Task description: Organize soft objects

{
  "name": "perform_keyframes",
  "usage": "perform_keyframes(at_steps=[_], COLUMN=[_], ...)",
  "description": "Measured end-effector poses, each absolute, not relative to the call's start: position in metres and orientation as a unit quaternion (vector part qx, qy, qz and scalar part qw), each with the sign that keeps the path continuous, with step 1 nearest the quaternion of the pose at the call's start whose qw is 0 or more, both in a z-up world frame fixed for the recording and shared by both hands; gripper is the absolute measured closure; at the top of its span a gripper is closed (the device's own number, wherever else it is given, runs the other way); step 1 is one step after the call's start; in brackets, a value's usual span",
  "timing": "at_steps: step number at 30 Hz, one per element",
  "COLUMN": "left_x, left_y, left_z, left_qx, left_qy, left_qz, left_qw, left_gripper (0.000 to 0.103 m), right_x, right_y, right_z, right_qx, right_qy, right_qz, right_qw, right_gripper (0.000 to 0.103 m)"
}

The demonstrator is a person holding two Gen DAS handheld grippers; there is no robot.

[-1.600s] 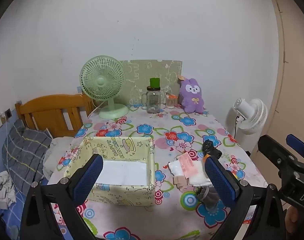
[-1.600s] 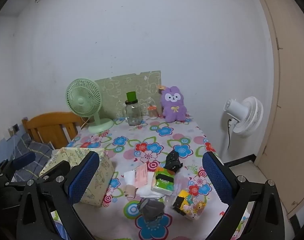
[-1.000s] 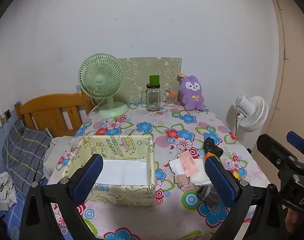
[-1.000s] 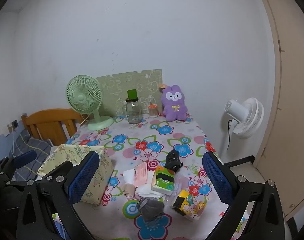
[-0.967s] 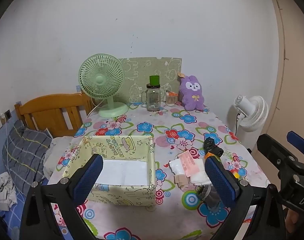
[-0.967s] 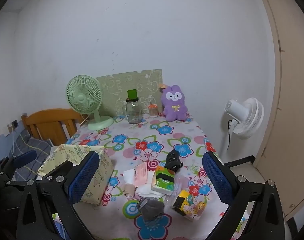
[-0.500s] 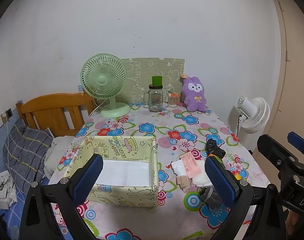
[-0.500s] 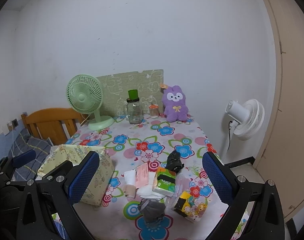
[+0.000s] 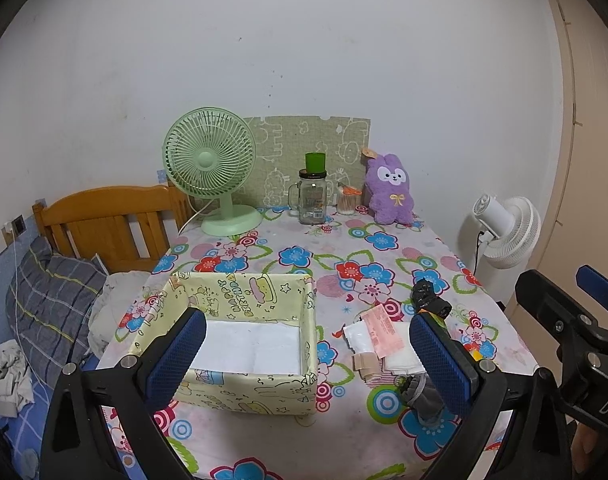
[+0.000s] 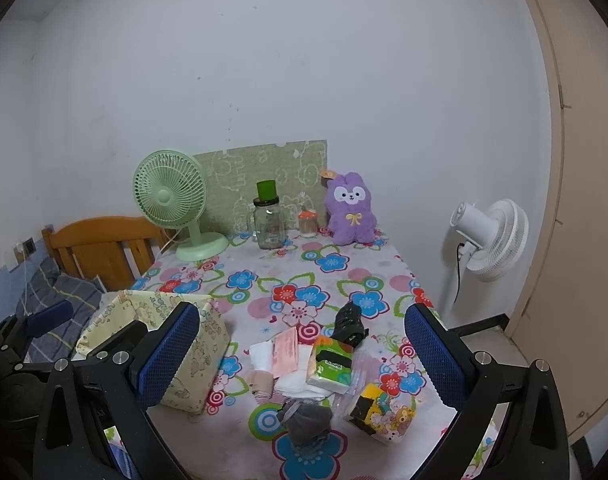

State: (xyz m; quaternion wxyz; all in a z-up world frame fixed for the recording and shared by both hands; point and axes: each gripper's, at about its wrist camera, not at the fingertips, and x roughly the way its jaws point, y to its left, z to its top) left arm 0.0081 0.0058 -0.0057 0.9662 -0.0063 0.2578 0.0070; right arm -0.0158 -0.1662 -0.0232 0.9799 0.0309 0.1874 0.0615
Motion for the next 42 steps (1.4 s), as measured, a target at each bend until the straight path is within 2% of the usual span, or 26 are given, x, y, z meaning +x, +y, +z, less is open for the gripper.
perform_keyframes(at_steps=[11,15,42], left_x=[0.01,0.008,0.006], left_y=[0.006,0.004,-0.005], left_z=[-0.005,-0.004,-0.005], left_qx=[-0.007,-0.003,0.0], left_qy=[0.257,0.251,0.226], left_qz=[0.006,0.001,-0.008], left_qw=[0.966,0.968,0.974], left_gripper=[0.001,0.005,0.005], right_x=[-0.013,-0.014,-0.012], right_y=[-0.169,-0.168,-0.168], right_z=[-0.022,-0.022,-0.023], right_qx=[0.035,0.035,0.042], right_qy=[0.194,0.194,0.196], right_qz=[0.061,0.061,0.069], right_qw=[0.978,0.978,0.977], right_gripper=[0.0,0.0,0.0])
